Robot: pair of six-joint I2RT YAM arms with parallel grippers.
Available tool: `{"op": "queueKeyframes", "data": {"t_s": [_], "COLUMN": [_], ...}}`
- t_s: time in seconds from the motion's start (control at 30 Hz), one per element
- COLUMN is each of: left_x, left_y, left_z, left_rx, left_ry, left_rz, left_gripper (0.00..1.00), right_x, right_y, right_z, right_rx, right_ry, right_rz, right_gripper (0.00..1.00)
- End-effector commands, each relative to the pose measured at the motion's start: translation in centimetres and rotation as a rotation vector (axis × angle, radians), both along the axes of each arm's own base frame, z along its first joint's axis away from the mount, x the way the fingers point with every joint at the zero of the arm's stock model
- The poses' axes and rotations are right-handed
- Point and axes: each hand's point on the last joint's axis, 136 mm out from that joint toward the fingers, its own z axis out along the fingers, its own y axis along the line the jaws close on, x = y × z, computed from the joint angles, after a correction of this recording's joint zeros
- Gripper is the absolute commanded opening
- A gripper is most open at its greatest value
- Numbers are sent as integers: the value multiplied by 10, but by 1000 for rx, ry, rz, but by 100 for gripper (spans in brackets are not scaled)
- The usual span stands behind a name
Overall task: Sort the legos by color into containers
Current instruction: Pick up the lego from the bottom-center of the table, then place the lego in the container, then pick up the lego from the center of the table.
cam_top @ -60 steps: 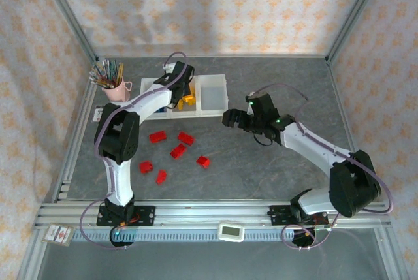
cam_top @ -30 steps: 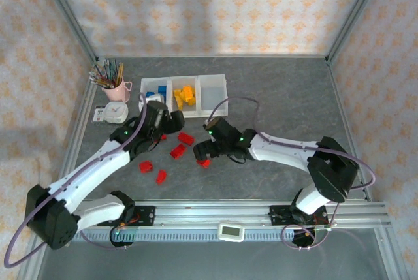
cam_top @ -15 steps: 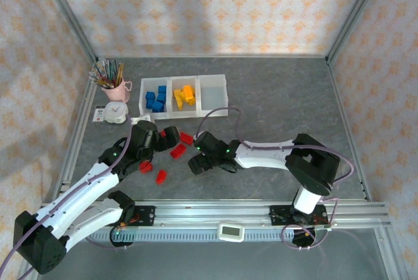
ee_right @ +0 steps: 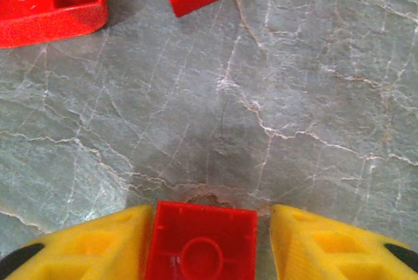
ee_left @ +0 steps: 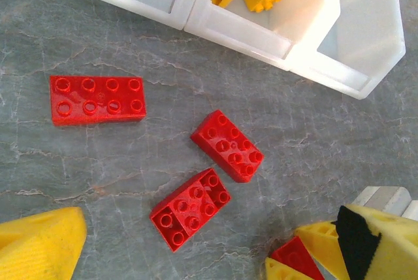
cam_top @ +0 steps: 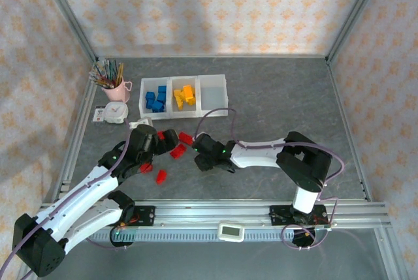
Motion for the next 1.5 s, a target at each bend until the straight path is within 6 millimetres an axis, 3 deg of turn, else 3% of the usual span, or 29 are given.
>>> {"op": "queueKeyframes", "data": {"t_s": [0.0,0.2,0.33,0.5,0.6,0.7,0.9,1.03,1.2,1.3,1.47], "left_x": [4,9,17,35,48,61,79,83,82,75,54], "left_y": [-3,-2,-2,-6,-9,-13,-15,-9,0,6,16], "left_z": [5,14,26,45,53,60,69,71,73,71,60], "left_rx": [-21,-17,-17,-23,-22,-23,-22,-22,-27,-24,-28], "left_ry": [-19,-42,-78,-136,-160,-169,-196,-204,-206,-202,-168], "left_rz": [9,19,32,50,54,60,70,87,103,113,126], "left_gripper": [99,99,99,99,99,99,99,99,99,99,99], "right_x": [4,15,40,99,144,181,243,270,260,229,165], "right_y": [0,4,1,-14,-27,-36,-35,-35,-29,-18,-3], "right_z": [5,34,67,113,128,132,125,125,139,141,125], "right_rx": [-19,38,112,174,166,166,163,158,188,226,213], "right_ry": [-25,-54,-59,-155,-210,-248,-290,-295,-284,-252,-202], "right_rz": [-9,-49,-114,-227,-315,-378,-417,-427,-388,-330,-227], "right_gripper": [40,33,33,34,34,35,36,50,60,61,66]}}
